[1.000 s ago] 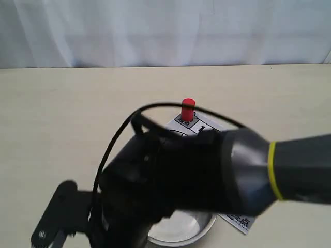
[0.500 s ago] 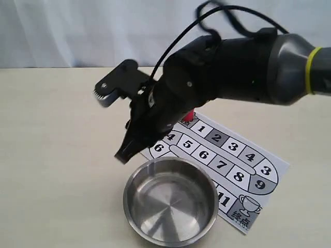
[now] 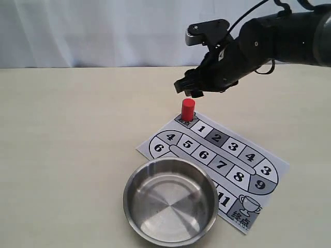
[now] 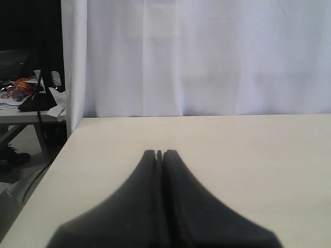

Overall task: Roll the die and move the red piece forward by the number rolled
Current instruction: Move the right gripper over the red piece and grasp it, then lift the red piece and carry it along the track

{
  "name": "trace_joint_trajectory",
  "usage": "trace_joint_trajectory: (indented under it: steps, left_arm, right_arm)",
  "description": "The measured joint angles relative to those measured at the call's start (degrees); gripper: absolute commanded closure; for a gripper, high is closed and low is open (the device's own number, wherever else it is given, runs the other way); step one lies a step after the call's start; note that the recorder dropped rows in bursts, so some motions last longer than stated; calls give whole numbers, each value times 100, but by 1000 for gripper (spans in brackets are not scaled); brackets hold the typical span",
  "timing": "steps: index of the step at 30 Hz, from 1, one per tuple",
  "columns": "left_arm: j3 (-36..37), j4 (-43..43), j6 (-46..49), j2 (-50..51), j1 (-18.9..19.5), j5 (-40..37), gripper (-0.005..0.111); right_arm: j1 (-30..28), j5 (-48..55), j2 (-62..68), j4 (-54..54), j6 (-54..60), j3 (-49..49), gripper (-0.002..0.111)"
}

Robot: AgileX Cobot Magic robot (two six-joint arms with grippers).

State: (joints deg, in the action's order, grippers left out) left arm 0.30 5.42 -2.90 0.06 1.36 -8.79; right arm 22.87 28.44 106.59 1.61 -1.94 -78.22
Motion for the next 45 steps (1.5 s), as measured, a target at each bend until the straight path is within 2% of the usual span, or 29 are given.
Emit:
trace_joint_trajectory:
  steps: [12,27,29,30,33,36,45]
  left_arm:
    - [0,0,0,0,0,0,107]
    - [0,0,0,0,0,0,107]
    - [0,0,0,0,0,0,107]
    - [0,0,0,0,0,0,107]
    - [0,0,0,0,0,0,107]
    - [0,0,0,0,0,0,107]
    - [0,0,0,0,0,0,107]
  right_arm:
    - [-201,102,1564,-196,289,-1339,47]
    - [-201,-825,2384,-231,311,-1395,48]
    - [-201,-827,2420,-348,311,-1395,53]
    - [-201,-827,2420,-371,311,-1395,59]
    - [-201,-827,2420,-410,311,-1395,87]
    - [-201,-827,2420,-410,311,-1395,103]
    - [-201,-689,2021,-410,426,-1395,104]
